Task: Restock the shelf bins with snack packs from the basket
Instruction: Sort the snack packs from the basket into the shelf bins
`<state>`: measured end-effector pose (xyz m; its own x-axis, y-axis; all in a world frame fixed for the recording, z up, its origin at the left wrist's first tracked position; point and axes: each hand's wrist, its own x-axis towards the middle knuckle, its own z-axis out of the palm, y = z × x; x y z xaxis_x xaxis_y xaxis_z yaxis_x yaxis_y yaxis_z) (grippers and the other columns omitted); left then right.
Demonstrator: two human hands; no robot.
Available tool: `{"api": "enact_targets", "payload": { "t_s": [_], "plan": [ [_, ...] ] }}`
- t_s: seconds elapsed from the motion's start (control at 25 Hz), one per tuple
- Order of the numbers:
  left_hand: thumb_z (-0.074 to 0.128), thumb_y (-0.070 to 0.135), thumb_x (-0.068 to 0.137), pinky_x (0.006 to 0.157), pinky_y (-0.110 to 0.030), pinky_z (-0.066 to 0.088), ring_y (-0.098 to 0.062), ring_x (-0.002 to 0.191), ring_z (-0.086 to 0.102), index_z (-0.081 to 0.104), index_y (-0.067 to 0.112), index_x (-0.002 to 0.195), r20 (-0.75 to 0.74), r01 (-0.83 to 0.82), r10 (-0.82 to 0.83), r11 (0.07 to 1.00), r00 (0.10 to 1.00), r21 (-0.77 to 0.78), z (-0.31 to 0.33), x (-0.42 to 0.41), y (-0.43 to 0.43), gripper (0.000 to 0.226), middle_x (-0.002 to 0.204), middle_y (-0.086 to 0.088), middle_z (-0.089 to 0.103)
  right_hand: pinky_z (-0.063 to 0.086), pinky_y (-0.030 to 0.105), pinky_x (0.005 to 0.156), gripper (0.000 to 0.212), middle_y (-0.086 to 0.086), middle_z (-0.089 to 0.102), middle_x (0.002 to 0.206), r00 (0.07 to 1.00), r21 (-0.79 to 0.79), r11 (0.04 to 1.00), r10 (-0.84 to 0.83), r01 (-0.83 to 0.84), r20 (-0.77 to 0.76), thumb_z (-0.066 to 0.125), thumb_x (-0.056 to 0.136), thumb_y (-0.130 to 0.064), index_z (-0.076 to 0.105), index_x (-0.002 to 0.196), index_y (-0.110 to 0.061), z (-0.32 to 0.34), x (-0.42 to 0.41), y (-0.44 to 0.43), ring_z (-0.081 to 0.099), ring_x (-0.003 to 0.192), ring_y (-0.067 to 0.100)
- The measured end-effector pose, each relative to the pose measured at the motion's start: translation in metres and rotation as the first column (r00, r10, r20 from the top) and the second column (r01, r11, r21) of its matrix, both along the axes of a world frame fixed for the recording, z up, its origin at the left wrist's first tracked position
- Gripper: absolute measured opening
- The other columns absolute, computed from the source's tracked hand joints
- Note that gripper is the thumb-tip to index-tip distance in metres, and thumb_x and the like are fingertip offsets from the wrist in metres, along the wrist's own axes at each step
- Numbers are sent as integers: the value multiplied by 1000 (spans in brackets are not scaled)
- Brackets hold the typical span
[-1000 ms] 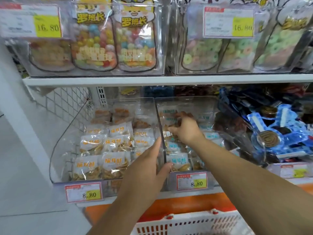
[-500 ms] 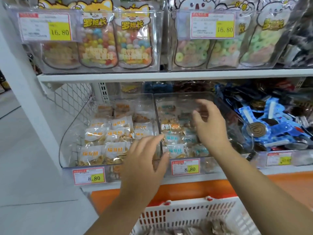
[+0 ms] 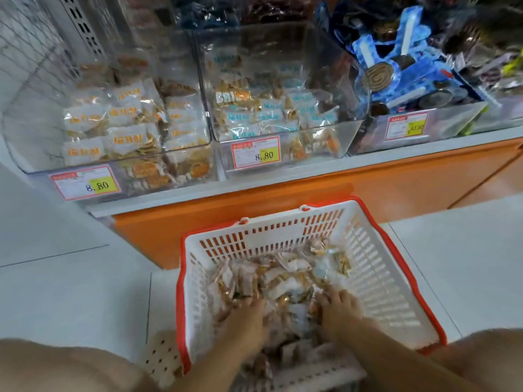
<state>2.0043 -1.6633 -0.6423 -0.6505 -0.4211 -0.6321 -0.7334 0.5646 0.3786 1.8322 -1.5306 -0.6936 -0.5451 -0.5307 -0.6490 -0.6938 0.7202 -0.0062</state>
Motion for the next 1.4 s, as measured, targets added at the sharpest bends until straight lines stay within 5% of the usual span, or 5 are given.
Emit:
{"api": "enact_targets", "payload": {
  "t_s": [0.28, 0.52, 0.72, 1.16, 1.4],
  "plan": [
    [52, 49, 93, 113, -37, 31, -20, 137, 38, 37, 28, 147, -20, -70, 72, 992, 997, 102, -15, 7, 8, 60, 152, 0, 37, 40, 42, 105, 71, 13, 42, 146, 995, 160, 983, -85, 93, -56, 43, 95, -22, 4, 154, -30, 11, -17, -7, 40, 132, 34],
    [45, 49, 99, 86, -28, 50, -7, 97, 60, 49, 24, 138, -70, -429, 475, 841, 877, 330, 15, -9, 9, 47, 113, 11, 62, 50, 22, 72, 41, 5, 63, 118, 897, -271, 873, -322, 405, 303, 54, 94, -14, 42, 133, -16, 54, -6, -37, 61, 90, 14],
    [57, 48, 93, 78, -43, 56, -34, 93, 68, 67, 10, 114, 230, -483, 878, 1, 420, 876, 34, -27, -2, 45, 104, -18, 71, 43, 12, 85, 35, -20, 59, 111, 863, -633, 676, -9, 377, 504, 77, 79, -18, 60, 95, -44, 100, 31, -28, 55, 103, -6],
    [49, 25, 101, 97, -47, 52, -27, 98, 71, 62, 13, 113, 132, -414, 942, 8, 308, 910, 60, -15, -5, 21, 101, -14, 75, 49, 48, 86, 43, 41, 58, 102, 414, -303, 396, -232, 867, 880, 72, 84, -36, 64, 93, 5, 96, 26, -24, 58, 80, 32],
    [52, 29, 100, 85, -45, 58, -26, 95, 72, 62, 17, 116, 92, -418, 937, 62, 338, 906, 54, -9, -7, 22, 101, -12, 75, 53, 44, 92, 22, 15, 73, 104, 292, -243, 282, -146, 928, 945, 62, 93, -26, 75, 100, -9, 100, 30, -28, 69, 99, 33]
  ]
}}
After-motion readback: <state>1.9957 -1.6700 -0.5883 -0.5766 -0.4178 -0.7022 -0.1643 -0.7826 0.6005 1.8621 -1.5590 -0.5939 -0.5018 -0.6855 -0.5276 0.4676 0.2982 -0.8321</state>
